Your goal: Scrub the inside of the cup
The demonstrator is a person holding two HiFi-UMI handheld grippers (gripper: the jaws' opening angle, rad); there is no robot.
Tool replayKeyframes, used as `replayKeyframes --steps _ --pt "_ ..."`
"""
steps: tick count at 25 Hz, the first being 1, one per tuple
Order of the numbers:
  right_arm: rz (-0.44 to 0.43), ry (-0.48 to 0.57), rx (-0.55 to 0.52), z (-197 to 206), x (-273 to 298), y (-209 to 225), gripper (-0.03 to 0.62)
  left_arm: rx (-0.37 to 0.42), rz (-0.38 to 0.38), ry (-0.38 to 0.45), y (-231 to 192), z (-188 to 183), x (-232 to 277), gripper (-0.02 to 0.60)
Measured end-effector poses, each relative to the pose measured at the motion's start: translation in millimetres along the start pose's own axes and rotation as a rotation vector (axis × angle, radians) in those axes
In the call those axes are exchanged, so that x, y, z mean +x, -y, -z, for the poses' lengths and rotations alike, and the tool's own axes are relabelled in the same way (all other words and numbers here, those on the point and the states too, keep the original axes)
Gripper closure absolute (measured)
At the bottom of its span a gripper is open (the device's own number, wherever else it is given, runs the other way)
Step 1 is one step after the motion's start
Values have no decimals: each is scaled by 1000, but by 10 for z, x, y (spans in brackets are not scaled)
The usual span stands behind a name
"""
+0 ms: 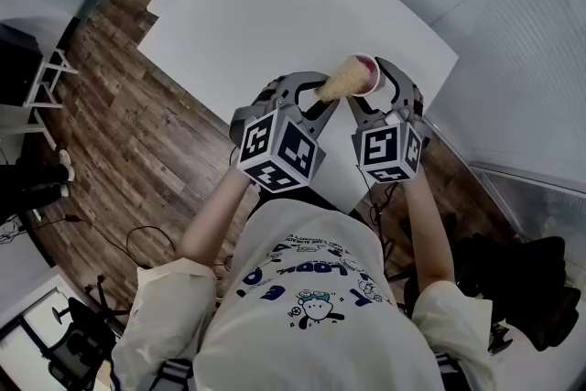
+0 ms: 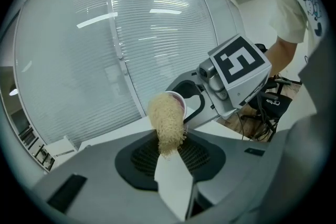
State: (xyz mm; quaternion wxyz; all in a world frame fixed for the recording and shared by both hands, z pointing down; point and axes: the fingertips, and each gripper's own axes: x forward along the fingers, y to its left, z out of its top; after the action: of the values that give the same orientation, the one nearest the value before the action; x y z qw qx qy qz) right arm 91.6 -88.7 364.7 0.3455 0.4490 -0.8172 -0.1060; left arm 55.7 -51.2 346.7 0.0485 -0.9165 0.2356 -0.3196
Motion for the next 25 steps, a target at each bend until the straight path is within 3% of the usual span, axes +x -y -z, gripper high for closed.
replayKeyframes --steps 10,25 --pt "-39 -56 -251 123 94 -149 292 42 95 -106 87 200 149 456" --pt "-125 -62 -508 149 146 -347 295 -216 298 -154 176 377 234 457"
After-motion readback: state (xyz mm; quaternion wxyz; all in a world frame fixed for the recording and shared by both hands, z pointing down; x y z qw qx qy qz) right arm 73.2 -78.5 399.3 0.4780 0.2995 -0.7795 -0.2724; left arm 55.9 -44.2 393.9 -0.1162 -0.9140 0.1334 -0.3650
